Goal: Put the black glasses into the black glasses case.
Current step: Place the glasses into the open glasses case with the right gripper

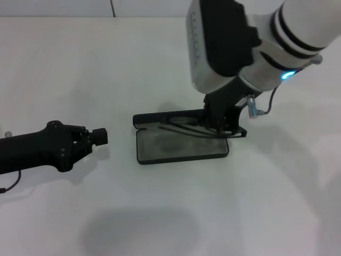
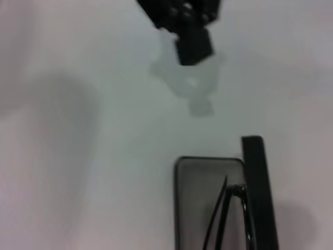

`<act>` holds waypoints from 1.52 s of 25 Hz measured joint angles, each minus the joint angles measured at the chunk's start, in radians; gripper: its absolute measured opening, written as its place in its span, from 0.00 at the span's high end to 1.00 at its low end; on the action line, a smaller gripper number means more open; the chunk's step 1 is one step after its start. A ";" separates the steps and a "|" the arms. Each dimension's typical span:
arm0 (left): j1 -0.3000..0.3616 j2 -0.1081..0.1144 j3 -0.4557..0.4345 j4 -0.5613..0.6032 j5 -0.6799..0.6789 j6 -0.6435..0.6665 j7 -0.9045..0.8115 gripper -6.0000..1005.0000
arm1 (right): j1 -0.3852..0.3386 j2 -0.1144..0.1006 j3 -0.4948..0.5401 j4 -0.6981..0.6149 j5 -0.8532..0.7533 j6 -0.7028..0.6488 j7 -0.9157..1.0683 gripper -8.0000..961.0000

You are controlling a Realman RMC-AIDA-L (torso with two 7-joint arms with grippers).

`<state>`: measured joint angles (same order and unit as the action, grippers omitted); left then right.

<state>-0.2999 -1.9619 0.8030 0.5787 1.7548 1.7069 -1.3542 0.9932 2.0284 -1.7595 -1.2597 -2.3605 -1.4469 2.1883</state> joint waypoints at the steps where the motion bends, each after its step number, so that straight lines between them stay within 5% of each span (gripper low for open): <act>1: -0.001 -0.001 0.000 0.001 0.002 0.000 0.000 0.98 | 0.015 0.000 -0.011 0.017 -0.007 0.010 0.017 0.92; 15: 0.007 -0.011 -0.001 0.024 0.047 -0.042 0.001 0.98 | 0.076 0.000 -0.058 0.134 0.091 0.077 0.035 0.92; 38: 0.001 -0.024 0.001 0.019 0.082 -0.070 -0.002 0.98 | 0.116 0.000 -0.230 0.143 0.075 0.130 0.021 0.92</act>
<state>-0.2992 -1.9863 0.8038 0.5973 1.8366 1.6371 -1.3559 1.1090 2.0279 -1.9893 -1.1169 -2.2851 -1.3174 2.2094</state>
